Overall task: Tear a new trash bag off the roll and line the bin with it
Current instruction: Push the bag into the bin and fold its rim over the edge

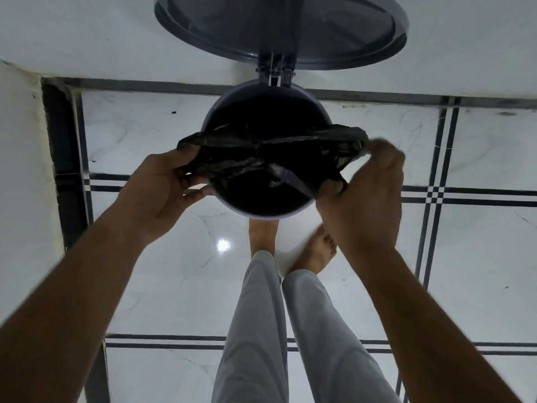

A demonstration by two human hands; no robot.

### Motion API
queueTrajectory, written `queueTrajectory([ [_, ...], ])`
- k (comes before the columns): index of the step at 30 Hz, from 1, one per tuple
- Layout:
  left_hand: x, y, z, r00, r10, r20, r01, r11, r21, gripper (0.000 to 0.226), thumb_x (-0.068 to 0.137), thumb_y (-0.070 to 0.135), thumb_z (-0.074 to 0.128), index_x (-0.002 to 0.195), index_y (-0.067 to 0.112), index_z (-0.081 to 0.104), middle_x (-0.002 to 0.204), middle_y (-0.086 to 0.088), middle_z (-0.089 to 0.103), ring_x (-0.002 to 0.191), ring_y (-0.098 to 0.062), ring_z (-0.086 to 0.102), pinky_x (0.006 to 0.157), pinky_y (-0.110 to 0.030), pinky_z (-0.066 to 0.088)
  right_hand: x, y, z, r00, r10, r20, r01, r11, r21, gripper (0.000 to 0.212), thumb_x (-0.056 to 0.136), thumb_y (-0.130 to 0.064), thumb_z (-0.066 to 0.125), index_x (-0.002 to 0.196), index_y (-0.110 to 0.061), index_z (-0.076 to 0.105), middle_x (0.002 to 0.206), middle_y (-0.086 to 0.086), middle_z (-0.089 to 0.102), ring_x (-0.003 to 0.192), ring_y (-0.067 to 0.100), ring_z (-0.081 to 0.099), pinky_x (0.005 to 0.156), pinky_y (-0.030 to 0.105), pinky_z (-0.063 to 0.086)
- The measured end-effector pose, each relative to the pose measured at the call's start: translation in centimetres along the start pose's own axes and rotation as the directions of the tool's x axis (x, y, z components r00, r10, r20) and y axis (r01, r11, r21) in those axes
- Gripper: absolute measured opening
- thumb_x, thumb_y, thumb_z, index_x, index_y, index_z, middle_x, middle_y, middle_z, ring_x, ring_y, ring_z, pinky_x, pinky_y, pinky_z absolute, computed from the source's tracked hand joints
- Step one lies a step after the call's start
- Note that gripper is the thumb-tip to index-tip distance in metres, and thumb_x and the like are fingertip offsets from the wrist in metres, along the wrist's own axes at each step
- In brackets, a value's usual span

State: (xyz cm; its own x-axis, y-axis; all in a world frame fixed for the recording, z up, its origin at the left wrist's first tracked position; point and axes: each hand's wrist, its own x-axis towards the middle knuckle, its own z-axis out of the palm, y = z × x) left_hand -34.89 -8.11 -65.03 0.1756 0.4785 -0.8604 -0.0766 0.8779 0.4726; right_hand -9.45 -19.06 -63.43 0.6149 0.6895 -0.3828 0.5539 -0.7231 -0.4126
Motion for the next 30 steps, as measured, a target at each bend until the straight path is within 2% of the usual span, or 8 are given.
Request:
queueTrajectory([
  [3, -0.2, 0.5, 0.9, 0.995, 0.020, 0.101, -0.003, 0.986, -0.166, 0.023, 0.103, 0.020, 0.050, 0.109, 0.018, 0.072, 0.103, -0.002, 0.072, 0.097, -0.023, 0.070, 0.095, -0.038, 0.058, 0.8, -2.7, 0.2, 0.893, -0.450, 0.019, 0.450, 0.890, -0.079, 0.092, 0.083, -0.036, 0.072, 0.165, -0.010, 0.042, 0.170, 0.015, 0.043, 0.158, 0.039, 0.039, 0.128, 0.062, 0.033],
  [6, -0.2, 0.9, 1.7, 0.990, 0.068, 0.126, -0.026, 0.951, -0.308, 0.029, 0.106, 0.022, 0.045, 0.107, 0.017, 0.073, 0.110, -0.005, 0.077, 0.103, -0.025, 0.075, 0.101, -0.041, 0.059, 3.7, -3.4, 0.9, 0.861, -0.441, 0.252, 0.482, 0.867, -0.130, 0.079, 0.090, -0.048, 0.076, 0.161, -0.025, 0.051, 0.152, 0.004, 0.064, 0.151, 0.030, 0.050, 0.133, 0.073, 0.011],
  [10, -0.5, 1.8, 2.1, 0.987, 0.101, 0.127, -0.036, 0.901, -0.432, 0.030, 0.107, 0.019, 0.044, 0.099, 0.013, 0.073, 0.115, -0.004, 0.074, 0.118, -0.026, 0.071, 0.105, -0.038, 0.056, 6.4, -3.6, -1.5, 0.825, -0.393, 0.407, 0.322, 0.917, 0.234, 0.006, 0.095, -0.037, 0.081, 0.097, -0.031, 0.080, 0.084, -0.013, 0.077, 0.088, 0.007, 0.075, 0.105, 0.043, 0.058],
  [13, -1.0, 2.3, 2.4, 0.991, 0.067, 0.116, -0.018, 0.925, -0.380, 0.039, 0.107, 0.018, 0.043, 0.086, 0.012, 0.075, 0.089, 0.001, 0.075, 0.082, -0.018, 0.076, 0.073, -0.024, 0.060, 6.3, -3.4, -3.6, 0.748, -0.322, 0.580, -0.053, 0.842, 0.537, 0.019, 0.092, -0.035, 0.086, 0.100, -0.019, 0.082, 0.094, -0.001, 0.083, 0.092, 0.015, 0.081, 0.080, 0.026, 0.062],
  [18, -1.1, 2.2, 1.6, 0.986, -0.064, 0.157, 0.050, 0.995, 0.091, 0.016, 0.083, 0.031, 0.077, 0.085, 0.015, 0.077, 0.075, -0.002, 0.074, 0.062, -0.013, 0.068, 0.049, -0.020, 0.051, 6.3, -1.0, -3.6, 0.858, -0.173, 0.484, -0.114, 0.854, 0.508, 0.027, 0.101, -0.045, 0.078, 0.089, -0.022, 0.083, 0.090, 0.003, 0.083, 0.086, 0.022, 0.080, 0.085, 0.040, 0.064],
  [21, -0.4, 1.8, 0.1, 0.988, -0.141, -0.058, 0.136, 0.647, 0.750, 0.061, 0.055, 0.075, 0.089, 0.081, 0.020, 0.084, 0.081, -0.003, 0.080, 0.075, -0.018, 0.071, 0.066, -0.026, 0.052, 7.4, 1.2, -2.8, 0.936, -0.139, 0.325, 0.063, 0.971, 0.232, 0.040, 0.108, -0.053, 0.067, 0.093, -0.019, 0.082, 0.089, 0.002, 0.080, 0.089, 0.025, 0.076, 0.090, 0.042, 0.061],
  [24, 0.3, 1.5, -0.1, 0.977, -0.145, -0.159, 0.207, 0.437, 0.875, 0.054, 0.060, 0.075, 0.089, 0.075, 0.023, 0.084, 0.073, 0.004, 0.077, 0.080, -0.017, 0.072, 0.069, -0.028, 0.049, 7.8, 2.4, -1.1, 0.942, -0.184, 0.280, 0.165, 0.982, 0.091, 0.040, 0.109, -0.054, 0.063, 0.098, -0.019, 0.079, 0.092, -0.004, 0.077, 0.091, 0.019, 0.071, 0.085, 0.037, 0.055],
  [30, 4.5, 3.9, -1.8, 0.990, -0.109, 0.086, 0.087, 0.971, 0.220, 0.038, 0.099, 0.032, 0.068, 0.129, 0.012, 0.078, 0.120, -0.007, 0.076, 0.109, -0.026, 0.072, 0.098, -0.043, 0.054, 11.7, 1.1, 2.8, 0.974, -0.149, 0.172, 0.094, 0.952, 0.292, 0.027, 0.110, -0.039, 0.063, 0.104, -0.019, 0.079, 0.094, -0.008, 0.075, 0.094, 0.013, 0.070, 0.087, 0.028, 0.054],
])
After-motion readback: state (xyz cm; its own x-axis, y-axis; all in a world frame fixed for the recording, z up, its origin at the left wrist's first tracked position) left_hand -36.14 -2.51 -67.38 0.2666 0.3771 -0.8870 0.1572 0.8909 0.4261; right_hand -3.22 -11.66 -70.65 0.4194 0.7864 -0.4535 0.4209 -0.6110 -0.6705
